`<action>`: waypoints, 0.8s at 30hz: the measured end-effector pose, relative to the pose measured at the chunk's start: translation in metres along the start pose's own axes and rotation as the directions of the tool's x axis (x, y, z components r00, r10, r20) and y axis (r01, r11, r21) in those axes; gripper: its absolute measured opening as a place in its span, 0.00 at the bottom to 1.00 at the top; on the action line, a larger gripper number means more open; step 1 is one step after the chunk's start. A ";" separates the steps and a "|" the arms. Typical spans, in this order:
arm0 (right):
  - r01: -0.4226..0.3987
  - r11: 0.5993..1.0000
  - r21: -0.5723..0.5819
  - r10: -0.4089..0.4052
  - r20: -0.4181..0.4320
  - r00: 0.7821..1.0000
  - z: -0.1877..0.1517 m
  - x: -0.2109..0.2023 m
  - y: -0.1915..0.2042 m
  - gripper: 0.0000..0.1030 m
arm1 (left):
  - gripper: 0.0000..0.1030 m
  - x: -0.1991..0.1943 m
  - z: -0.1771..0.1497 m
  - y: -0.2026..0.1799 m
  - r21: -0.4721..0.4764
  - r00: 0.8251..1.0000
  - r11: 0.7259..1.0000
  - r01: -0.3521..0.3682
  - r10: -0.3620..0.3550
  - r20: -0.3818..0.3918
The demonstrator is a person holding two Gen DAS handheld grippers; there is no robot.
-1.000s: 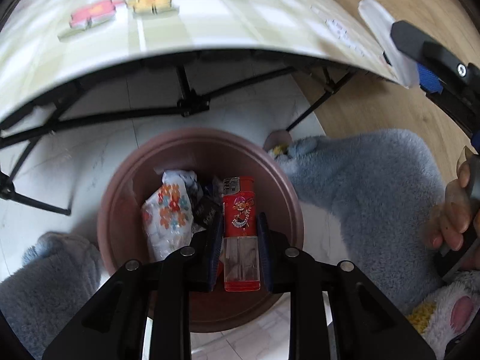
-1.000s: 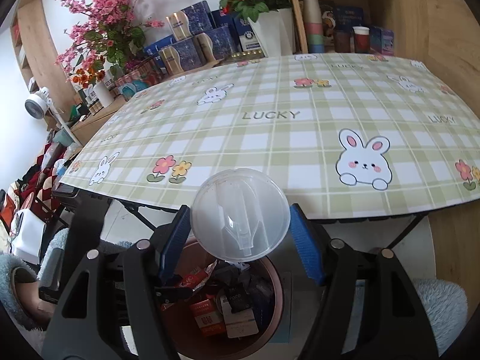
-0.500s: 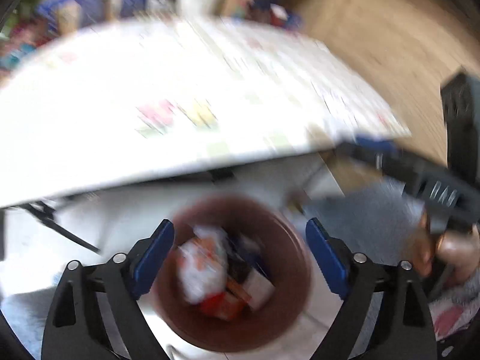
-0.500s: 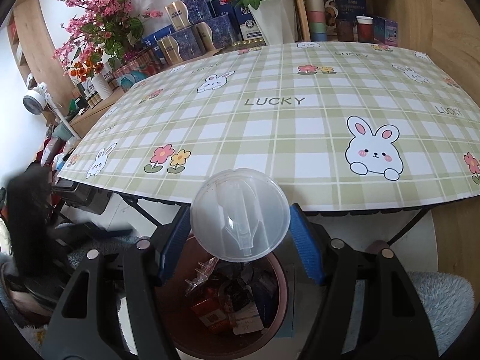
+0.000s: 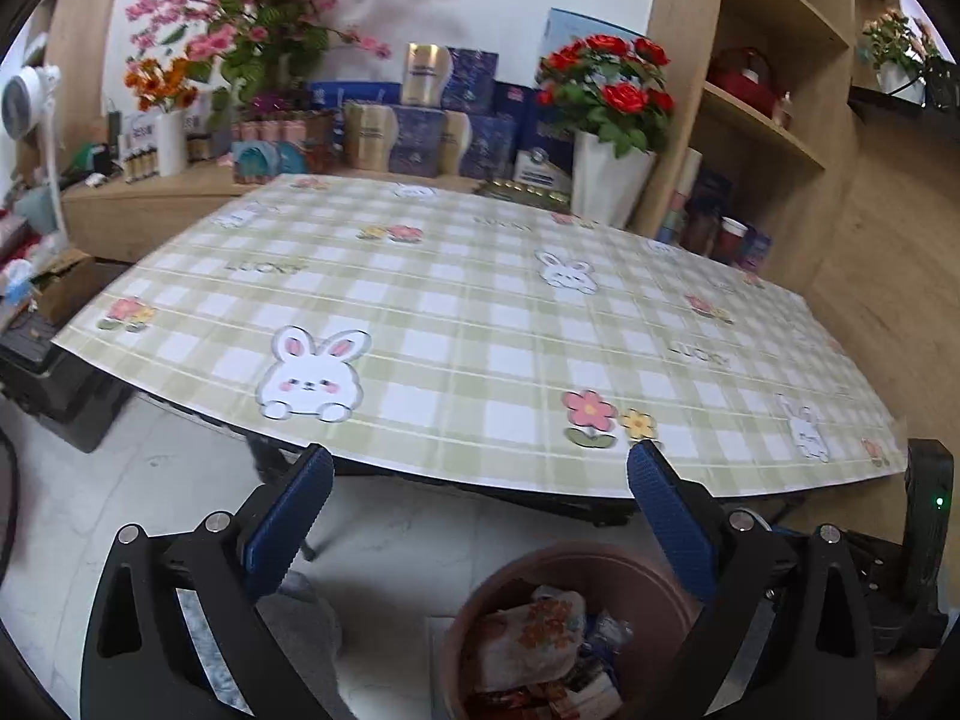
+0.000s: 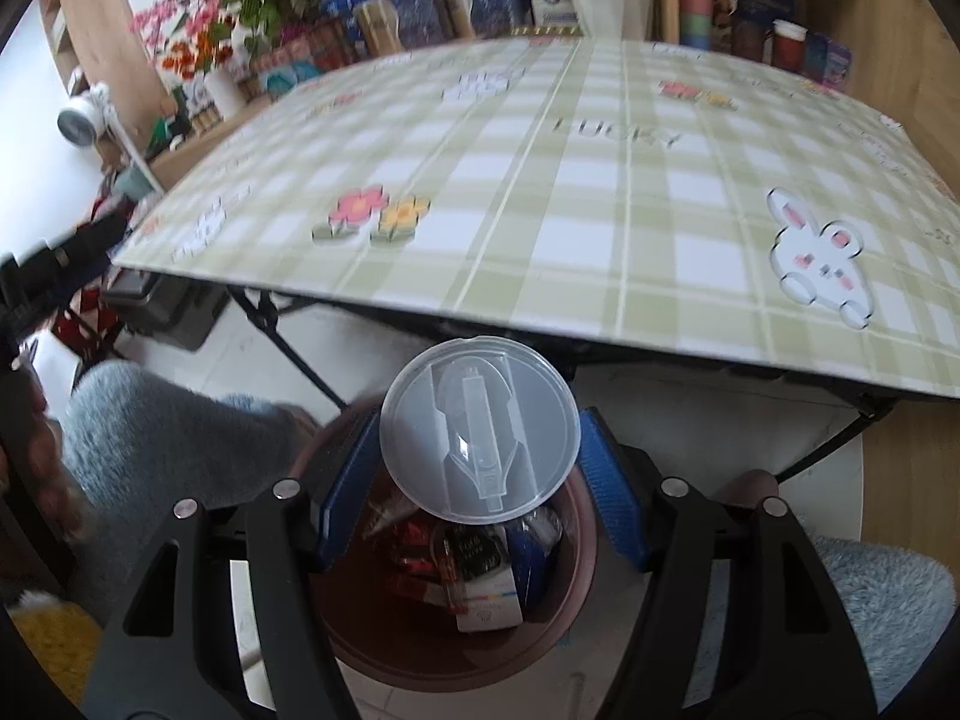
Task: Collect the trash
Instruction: 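Lower the clear lid into the bin and open the right gripper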
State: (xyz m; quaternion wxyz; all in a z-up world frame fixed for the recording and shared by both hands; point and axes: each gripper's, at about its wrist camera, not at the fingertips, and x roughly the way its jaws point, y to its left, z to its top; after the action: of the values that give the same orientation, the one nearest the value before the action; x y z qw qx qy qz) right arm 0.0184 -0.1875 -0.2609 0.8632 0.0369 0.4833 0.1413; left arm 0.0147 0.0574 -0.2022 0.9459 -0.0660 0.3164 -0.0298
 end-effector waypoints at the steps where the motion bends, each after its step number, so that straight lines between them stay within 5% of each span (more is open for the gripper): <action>1: -0.001 1.000 -0.006 0.001 -0.015 1.000 -0.001 0.004 0.001 0.65 | 0.93 -0.001 -0.002 0.002 0.003 1.000 1.000 -0.014 0.014 0.007; 11: 0.006 0.998 -0.068 -0.016 -0.145 0.989 -0.015 0.040 0.010 0.65 | 0.94 0.004 -0.005 0.018 -0.016 0.998 0.998 -0.058 0.058 -0.001; 22: 0.005 0.997 -0.074 -0.019 -0.181 0.983 -0.014 0.046 0.010 0.66 | 0.94 0.011 -0.007 0.016 -0.011 0.998 0.998 -0.066 0.065 -0.026; 24: -0.005 0.997 -0.071 -0.008 -0.186 0.983 -0.014 0.047 0.009 0.73 | 0.94 0.012 -0.008 0.016 -0.012 0.998 0.998 -0.062 0.062 -0.030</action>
State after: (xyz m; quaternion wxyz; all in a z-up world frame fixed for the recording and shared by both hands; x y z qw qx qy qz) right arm 0.0276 -0.1666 -0.3055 0.8152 -0.0075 0.5564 0.1605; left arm 0.0198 0.0712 -0.2176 0.9411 -0.0619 0.3323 0.0007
